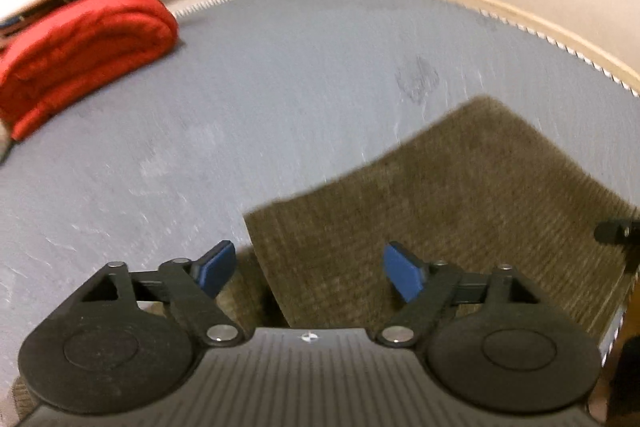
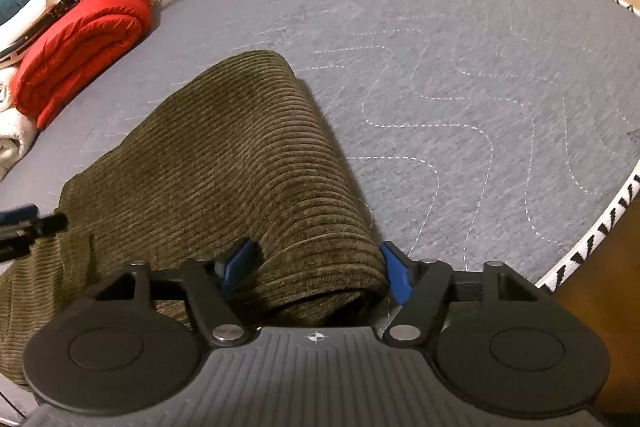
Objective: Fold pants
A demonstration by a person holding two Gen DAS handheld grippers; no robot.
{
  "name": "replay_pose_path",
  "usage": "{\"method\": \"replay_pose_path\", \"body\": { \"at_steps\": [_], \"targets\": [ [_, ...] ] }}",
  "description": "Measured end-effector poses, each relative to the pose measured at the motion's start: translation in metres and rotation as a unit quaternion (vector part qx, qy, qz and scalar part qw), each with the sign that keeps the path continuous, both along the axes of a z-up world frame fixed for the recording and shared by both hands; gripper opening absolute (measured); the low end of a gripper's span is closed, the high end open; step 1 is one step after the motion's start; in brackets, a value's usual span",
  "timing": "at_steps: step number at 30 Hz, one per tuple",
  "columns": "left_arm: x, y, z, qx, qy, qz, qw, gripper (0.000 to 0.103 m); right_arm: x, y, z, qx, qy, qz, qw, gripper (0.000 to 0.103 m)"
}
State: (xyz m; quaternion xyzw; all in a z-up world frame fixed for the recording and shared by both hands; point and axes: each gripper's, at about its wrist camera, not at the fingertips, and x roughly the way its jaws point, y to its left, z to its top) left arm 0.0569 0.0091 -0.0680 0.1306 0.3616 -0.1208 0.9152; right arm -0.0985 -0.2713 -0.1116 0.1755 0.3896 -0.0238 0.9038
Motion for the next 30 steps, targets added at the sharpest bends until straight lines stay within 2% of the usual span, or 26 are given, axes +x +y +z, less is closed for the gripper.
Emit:
{"method": "replay_pose_path", "body": {
  "at_steps": [3,5,9,13,15,19,21,23,26,30],
  "targets": [
    [-0.006,-0.003,0.013,-0.008,-0.031,0.018,0.9993,0.087,-0.004,0.005,0.004,-0.013,-0.010,0.000,1.000,0.049],
    [-0.006,-0.004,0.020,-0.018,-0.027,0.025,0.9992,0.088,-0.006,0.008,0.007,-0.018,-0.017,0.000,1.000,0.043],
    [-0.002,0.000,0.034,-0.095,0.016,0.019,0.9952,0.089,-0.013,0.020,0.016,-0.045,-0.038,0.007,0.998,0.034],
    [-0.003,0.000,0.050,-0.156,0.029,-0.005,0.9872,0.102,-0.028,0.049,0.032,-0.125,-0.091,0.032,0.987,0.031],
    [-0.004,0.000,0.058,-0.195,0.040,-0.018,0.9798,0.102,-0.039,0.072,0.040,-0.188,-0.131,0.058,0.972,0.031],
    [-0.002,-0.005,0.070,-0.266,0.083,-0.049,0.9590,0.102,-0.066,0.122,0.044,-0.303,-0.205,0.119,0.923,0.030],
    [-0.004,-0.010,0.074,-0.284,0.097,-0.065,0.9518,0.102,-0.078,0.145,0.041,-0.344,-0.232,0.147,0.898,0.030],
    [-0.005,-0.016,0.075,-0.288,0.106,-0.080,0.9483,0.102,-0.089,0.166,0.037,-0.377,-0.254,0.176,0.873,0.030],
    [-0.010,-0.021,0.076,-0.278,0.109,-0.093,0.9497,0.102,-0.101,0.191,0.030,-0.409,-0.277,0.215,0.842,0.030],
    [-0.014,-0.023,0.070,-0.226,0.109,-0.072,0.9654,0.102,-0.111,0.222,0.024,-0.438,-0.302,0.258,0.806,0.030]
  ]
}}
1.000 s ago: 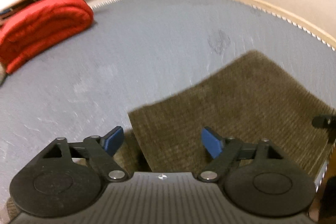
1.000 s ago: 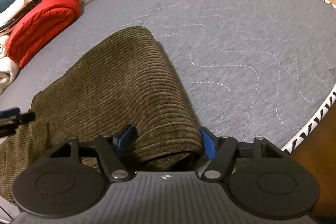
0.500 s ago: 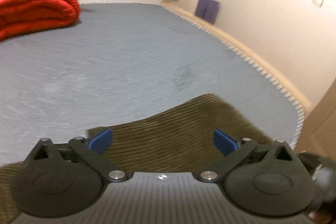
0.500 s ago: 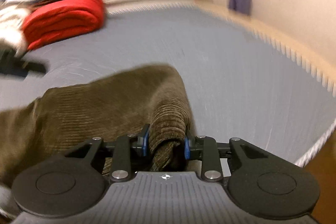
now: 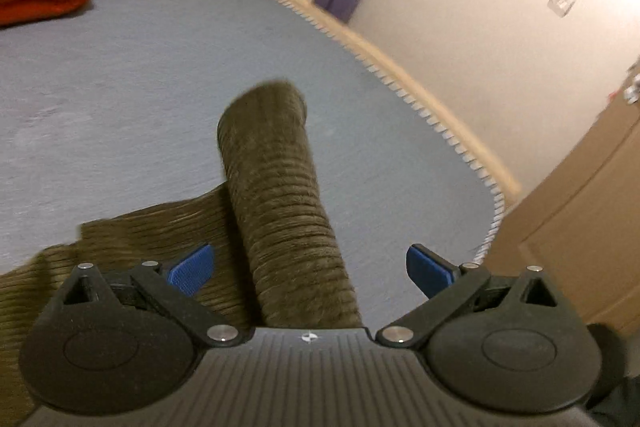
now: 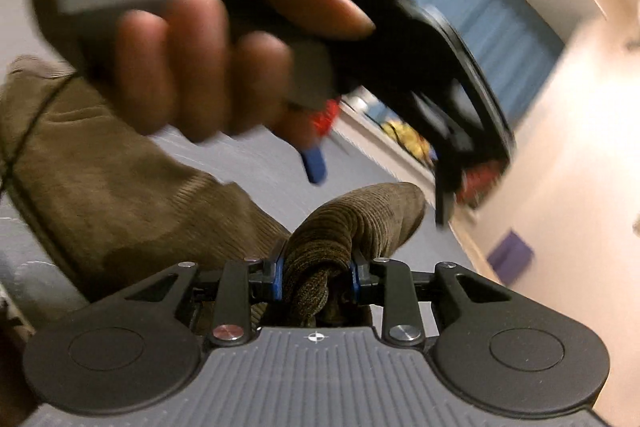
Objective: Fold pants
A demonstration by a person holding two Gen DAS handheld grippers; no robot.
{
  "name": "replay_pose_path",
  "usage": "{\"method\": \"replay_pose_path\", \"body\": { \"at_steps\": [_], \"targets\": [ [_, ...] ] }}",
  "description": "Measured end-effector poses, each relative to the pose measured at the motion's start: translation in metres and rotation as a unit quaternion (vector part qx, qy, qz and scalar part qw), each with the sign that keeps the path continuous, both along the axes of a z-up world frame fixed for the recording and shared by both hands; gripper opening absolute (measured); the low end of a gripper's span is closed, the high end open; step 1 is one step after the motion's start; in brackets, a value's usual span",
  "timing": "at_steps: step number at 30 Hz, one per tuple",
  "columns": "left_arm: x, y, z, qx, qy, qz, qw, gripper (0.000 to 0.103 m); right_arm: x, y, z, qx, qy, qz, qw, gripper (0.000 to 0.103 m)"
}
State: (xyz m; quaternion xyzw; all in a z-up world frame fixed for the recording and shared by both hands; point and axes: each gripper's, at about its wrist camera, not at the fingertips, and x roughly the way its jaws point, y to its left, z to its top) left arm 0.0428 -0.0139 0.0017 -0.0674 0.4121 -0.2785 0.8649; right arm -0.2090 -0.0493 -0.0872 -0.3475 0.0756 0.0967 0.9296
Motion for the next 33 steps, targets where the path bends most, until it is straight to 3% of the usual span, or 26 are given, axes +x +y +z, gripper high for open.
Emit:
{"method": "replay_pose_path", "body": {
  "at_steps": [2,3,4,6,10,11,12,15,17,18,20,22,24,26,29,30,33],
  "targets": [
    [-0.002,0.005,-0.006,0.024,0.004,0.014,0.9996,0.089,-0.004,0.014,-0.002,-0.013,-0.007,0.019,1.000,0.030],
    [-0.003,0.010,-0.009,0.039,0.005,0.025,0.9989,0.064,-0.006,0.021,-0.002,-0.017,-0.010,0.030,0.999,0.030],
    [-0.002,0.015,-0.013,0.055,0.008,0.037,0.9978,0.048,-0.008,0.027,-0.002,-0.021,-0.010,0.041,0.999,0.030],
    [-0.003,0.031,-0.020,0.068,0.011,0.047,0.9965,0.026,-0.008,0.039,-0.003,-0.024,0.002,0.058,0.998,0.032],
    [-0.003,0.081,-0.026,0.031,0.032,0.068,0.9967,0.022,-0.006,0.054,0.014,0.021,0.064,0.102,0.992,0.047],
    [-0.004,0.099,-0.025,0.022,0.037,0.078,0.9960,0.022,-0.008,0.056,0.025,0.050,0.083,0.130,0.987,0.051],
    [-0.003,0.118,-0.025,0.014,0.041,0.088,0.9952,0.022,-0.009,0.055,0.036,0.080,0.105,0.157,0.979,0.061],
    [-0.013,0.185,-0.019,-0.005,0.049,0.131,0.9901,0.022,0.003,0.045,0.072,0.207,0.199,0.234,0.929,0.069],
    [-0.023,0.232,-0.015,-0.006,0.053,0.149,0.9874,0.022,0.022,0.035,0.086,0.283,0.255,0.254,0.889,0.069],
    [-0.029,0.257,-0.016,-0.007,0.055,0.154,0.9865,0.024,0.033,0.032,0.091,0.311,0.275,0.251,0.875,0.070],
    [-0.038,0.297,-0.022,-0.004,0.066,0.178,0.9818,0.034,0.053,0.030,0.095,0.329,0.287,0.228,0.870,0.070],
    [-0.043,0.331,-0.034,0.019,0.083,0.230,0.9694,0.071,0.067,0.030,0.094,0.326,0.280,0.186,0.884,0.074],
    [-0.048,0.356,-0.044,0.021,0.094,0.271,0.9576,0.085,0.091,0.032,0.083,0.317,0.289,0.126,0.894,0.077],
    [-0.049,0.372,-0.055,-0.017,0.116,0.282,0.9522,0.092,0.116,0.030,0.068,0.321,0.311,0.059,0.893,0.078],
    [-0.041,0.376,-0.071,-0.024,0.147,0.277,0.9494,0.095,0.158,0.028,0.040,0.350,0.381,-0.019,0.856,0.078],
    [-0.035,0.376,-0.077,-0.021,0.157,0.274,0.9486,0.100,0.164,0.027,0.029,0.359,0.397,-0.035,0.844,0.079],
    [-0.031,0.378,-0.098,-0.042,0.183,0.258,0.9476,0.102,0.189,0.029,0.003,0.380,0.437,-0.059,0.813,0.089]
  ]
}}
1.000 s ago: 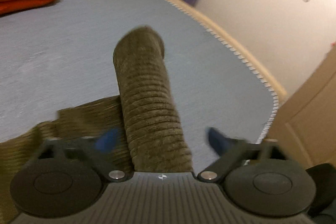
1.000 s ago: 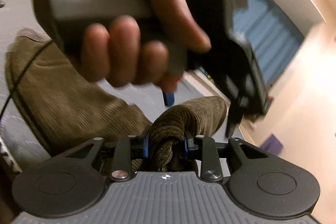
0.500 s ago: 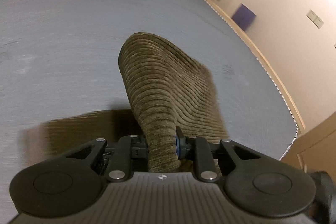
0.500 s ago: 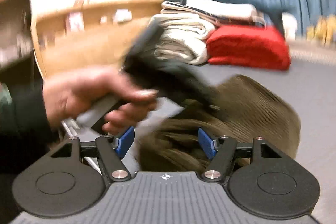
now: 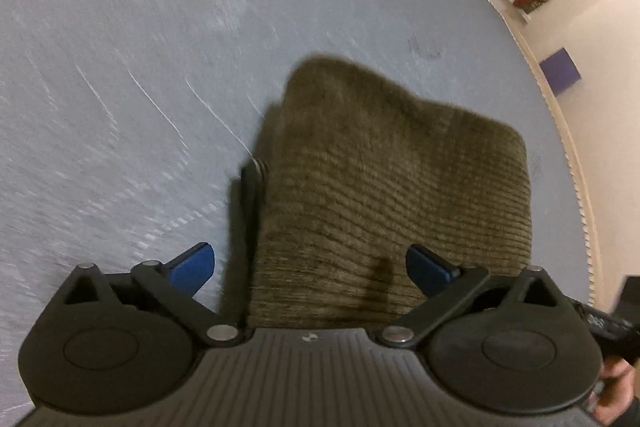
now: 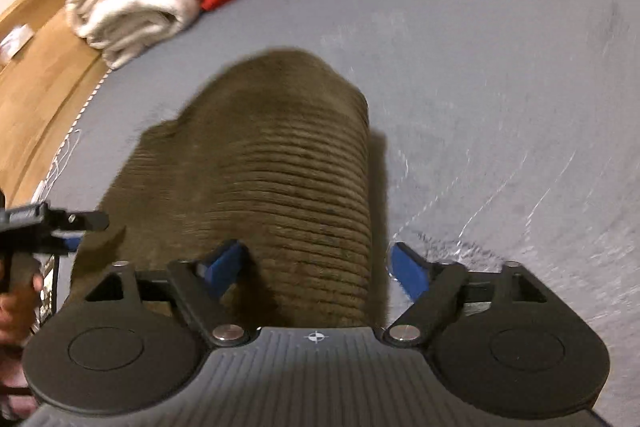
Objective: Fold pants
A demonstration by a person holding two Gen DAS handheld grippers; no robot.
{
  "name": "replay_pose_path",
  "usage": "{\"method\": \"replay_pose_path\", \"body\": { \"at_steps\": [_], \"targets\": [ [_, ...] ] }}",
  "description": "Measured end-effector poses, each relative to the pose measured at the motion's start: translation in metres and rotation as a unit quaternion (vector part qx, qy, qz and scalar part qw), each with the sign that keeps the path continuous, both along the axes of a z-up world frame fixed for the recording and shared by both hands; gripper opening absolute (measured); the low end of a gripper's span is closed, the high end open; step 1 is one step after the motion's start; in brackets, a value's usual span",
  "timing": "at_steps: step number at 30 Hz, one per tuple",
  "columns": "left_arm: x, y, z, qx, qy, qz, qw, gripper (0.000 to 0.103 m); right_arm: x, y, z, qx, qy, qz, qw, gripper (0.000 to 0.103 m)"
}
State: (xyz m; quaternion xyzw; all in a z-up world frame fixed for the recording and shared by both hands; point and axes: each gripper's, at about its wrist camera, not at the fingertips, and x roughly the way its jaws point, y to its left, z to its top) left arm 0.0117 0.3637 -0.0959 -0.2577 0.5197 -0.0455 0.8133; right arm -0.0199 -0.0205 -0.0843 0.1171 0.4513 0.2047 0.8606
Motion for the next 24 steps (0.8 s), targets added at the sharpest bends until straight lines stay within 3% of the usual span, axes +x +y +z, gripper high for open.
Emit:
{"method": "replay_pose_path", "body": {
  "at_steps": [5,6,7,8,10,13,15,24],
  "targets": [
    [0.011,-0.006,-0.032,-0.041,0.017,-0.003,0.9990,0.101,0.027,-0.007,-0.028,0.080,0.070,-0.001,0.994,0.087],
    [0.013,-0.011,-0.034,-0.036,0.007,-0.007,0.9993,0.101,0.022,-0.001,-0.028,0.088,0.072,0.002,0.994,0.078],
    [0.014,-0.018,-0.033,-0.027,-0.001,-0.021,0.9994,0.095,0.021,0.000,-0.027,0.086,0.064,0.002,0.994,0.064],
    [0.015,-0.022,-0.030,-0.015,-0.005,-0.025,0.9996,0.093,0.018,0.002,-0.027,0.082,0.056,0.004,0.995,0.059],
    [0.014,-0.024,-0.026,-0.005,-0.003,-0.008,1.0000,0.079,0.015,0.003,-0.022,0.070,0.040,0.003,0.997,0.039],
    [0.015,-0.028,-0.012,-0.004,-0.016,-0.007,0.9998,0.058,0.015,-0.007,-0.008,0.079,0.020,-0.005,0.997,0.025],
    [0.019,-0.038,-0.003,-0.019,-0.030,-0.018,0.9992,0.052,0.013,-0.014,0.012,0.073,-0.007,-0.002,0.997,0.024],
    [0.063,-0.121,0.040,-0.029,-0.114,-0.054,0.9916,0.051,0.046,-0.082,0.087,0.029,-0.077,-0.009,0.997,0.024]
  ]
}}
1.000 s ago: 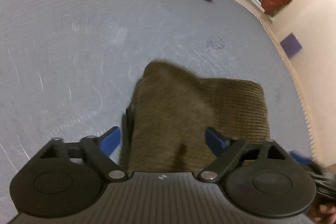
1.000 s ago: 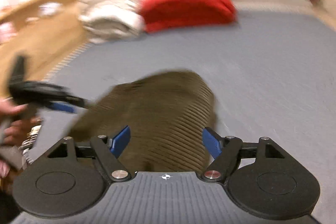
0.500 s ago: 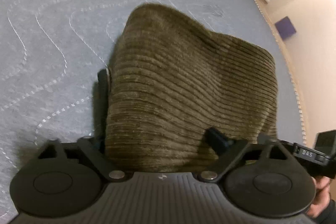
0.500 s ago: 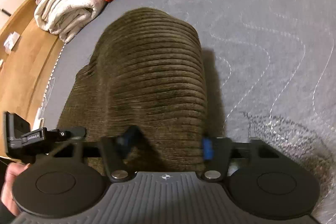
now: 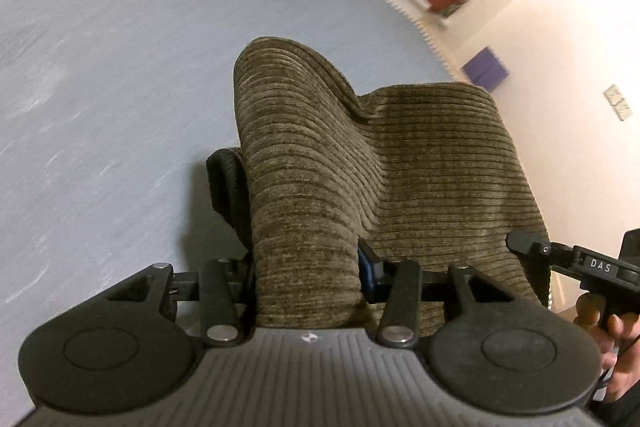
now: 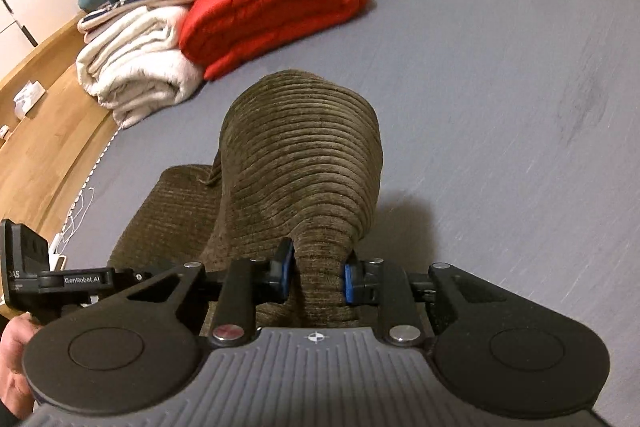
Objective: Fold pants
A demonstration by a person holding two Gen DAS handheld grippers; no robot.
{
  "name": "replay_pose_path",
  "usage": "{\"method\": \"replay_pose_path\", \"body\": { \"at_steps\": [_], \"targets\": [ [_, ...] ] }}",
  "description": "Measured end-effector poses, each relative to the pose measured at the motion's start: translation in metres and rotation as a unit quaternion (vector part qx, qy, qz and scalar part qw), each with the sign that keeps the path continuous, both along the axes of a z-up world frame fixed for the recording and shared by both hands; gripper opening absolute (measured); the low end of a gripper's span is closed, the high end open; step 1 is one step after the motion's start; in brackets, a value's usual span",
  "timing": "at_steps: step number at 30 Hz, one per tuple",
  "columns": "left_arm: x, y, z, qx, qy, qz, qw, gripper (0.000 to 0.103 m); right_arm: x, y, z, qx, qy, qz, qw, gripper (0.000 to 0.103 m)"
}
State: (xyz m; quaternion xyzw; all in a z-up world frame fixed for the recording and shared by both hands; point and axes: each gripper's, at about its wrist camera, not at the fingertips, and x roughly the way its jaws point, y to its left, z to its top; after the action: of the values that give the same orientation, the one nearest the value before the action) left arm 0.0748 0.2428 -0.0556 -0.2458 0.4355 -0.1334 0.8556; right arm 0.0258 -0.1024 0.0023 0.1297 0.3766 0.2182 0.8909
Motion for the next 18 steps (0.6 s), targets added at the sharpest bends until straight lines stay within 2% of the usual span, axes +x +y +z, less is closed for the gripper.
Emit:
{"method": "replay_pose_path", "body": {
  "at_steps": [5,6,7,8,10,11,12,15,18],
  "targets": [
    [0.027,-0.035,0.008,0.005,-0.038,-0.010,0.9992,0.053,0.029,-0.036,0.012,-0.001,-0.042,0.007,0.999,0.025],
    [0.033,-0.039,0.004,0.012,-0.043,-0.011,0.9989,0.058,0.038,-0.043,0.005,-0.010,-0.059,0.020,0.998,0.026],
    [0.037,-0.040,-0.002,0.021,-0.042,-0.009,0.9989,0.063,0.050,-0.048,-0.004,-0.019,-0.067,0.022,0.997,0.032],
    [0.042,-0.043,-0.008,0.044,-0.035,0.000,0.9984,0.065,0.063,-0.054,-0.016,-0.027,-0.063,0.008,0.998,0.036],
    [0.045,-0.046,-0.013,0.124,-0.029,0.047,0.9907,0.065,0.090,-0.070,-0.043,-0.071,-0.037,-0.071,0.994,0.038],
    [0.044,-0.047,-0.010,0.138,-0.032,0.055,0.9883,0.065,0.097,-0.078,-0.051,-0.090,-0.029,-0.109,0.990,0.038],
    [0.042,-0.050,-0.006,0.142,-0.038,0.054,0.9877,0.065,0.102,-0.089,-0.056,-0.089,-0.022,-0.129,0.987,0.038],
    [0.031,-0.069,0.005,0.147,-0.070,0.012,0.9866,0.065,0.096,-0.101,-0.054,-0.063,-0.021,-0.105,0.992,0.038],
    [0.019,-0.096,0.003,0.179,-0.091,-0.069,0.9772,0.061,0.069,-0.096,-0.046,-0.075,-0.068,-0.029,0.994,0.038]
  ]
}}
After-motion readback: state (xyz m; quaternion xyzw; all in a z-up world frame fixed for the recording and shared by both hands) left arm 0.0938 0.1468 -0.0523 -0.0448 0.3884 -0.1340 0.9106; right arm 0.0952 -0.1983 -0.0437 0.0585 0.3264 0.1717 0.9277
